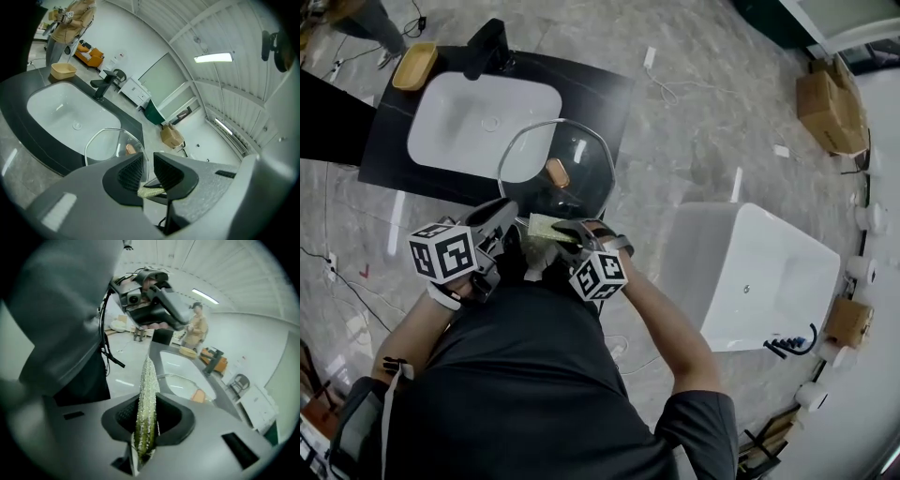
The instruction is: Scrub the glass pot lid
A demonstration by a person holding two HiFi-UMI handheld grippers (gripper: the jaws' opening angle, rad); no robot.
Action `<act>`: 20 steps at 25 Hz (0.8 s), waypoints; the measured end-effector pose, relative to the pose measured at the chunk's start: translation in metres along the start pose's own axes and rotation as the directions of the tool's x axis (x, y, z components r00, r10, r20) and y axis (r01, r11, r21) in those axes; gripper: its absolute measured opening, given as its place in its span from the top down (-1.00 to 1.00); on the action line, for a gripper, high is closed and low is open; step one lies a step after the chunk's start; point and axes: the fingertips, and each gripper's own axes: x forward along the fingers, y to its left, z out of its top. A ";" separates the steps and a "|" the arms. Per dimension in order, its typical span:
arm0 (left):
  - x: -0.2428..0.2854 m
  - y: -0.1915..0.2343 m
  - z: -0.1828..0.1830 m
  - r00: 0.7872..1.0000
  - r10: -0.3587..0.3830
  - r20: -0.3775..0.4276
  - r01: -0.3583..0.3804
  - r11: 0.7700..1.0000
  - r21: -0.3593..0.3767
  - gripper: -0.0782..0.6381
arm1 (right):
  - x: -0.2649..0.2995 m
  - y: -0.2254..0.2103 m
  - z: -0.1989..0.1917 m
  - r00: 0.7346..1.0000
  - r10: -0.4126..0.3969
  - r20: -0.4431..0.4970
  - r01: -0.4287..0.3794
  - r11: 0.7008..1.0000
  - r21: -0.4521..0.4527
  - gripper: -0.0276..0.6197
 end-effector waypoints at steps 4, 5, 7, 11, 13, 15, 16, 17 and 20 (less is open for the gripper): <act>0.007 -0.004 0.005 1.000 -0.010 -0.009 0.010 1.000 0.011 0.58 | -0.004 -0.045 -0.018 0.971 -0.221 -0.091 0.215 0.974 -0.063 0.72; 0.007 -0.004 0.007 1.000 -0.010 -0.007 0.010 1.000 0.013 0.58 | -0.001 -0.054 -0.025 0.960 -0.255 -0.118 0.247 0.966 -0.075 0.72; 0.006 -0.004 0.010 1.000 -0.008 -0.001 0.008 1.000 0.010 0.58 | 0.009 -0.064 -0.038 0.946 -0.282 -0.163 0.272 0.959 -0.078 0.72; -0.001 0.004 0.014 1.000 0.008 0.013 -0.008 1.000 -0.013 0.58 | 0.028 -0.050 -0.043 0.954 -0.242 -0.175 0.243 0.970 -0.015 0.72; -0.007 0.016 0.014 0.999 0.025 0.021 -0.024 0.999 -0.037 0.58 | 0.035 -0.032 -0.032 0.969 -0.200 -0.148 0.206 0.978 0.028 0.72; -0.012 0.028 0.013 0.999 0.042 0.027 -0.040 0.997 -0.068 0.58 | 0.042 -0.010 -0.021 0.982 -0.142 -0.124 0.150 0.987 0.053 0.72; -0.013 0.032 0.012 0.998 0.047 0.028 -0.045 0.996 -0.082 0.58 | 0.045 0.002 -0.016 0.988 -0.108 -0.112 0.116 0.991 0.066 0.72; -0.014 0.035 0.011 0.998 0.050 0.030 -0.047 0.995 -0.091 0.58 | 0.047 0.013 -0.010 0.992 -0.073 -0.099 0.082 0.993 0.087 0.72; -0.015 0.038 0.011 0.998 0.050 0.032 -0.047 0.994 -0.094 0.58 | 0.050 0.032 0.002 0.998 -0.015 -0.057 0.025 0.981 0.193 0.72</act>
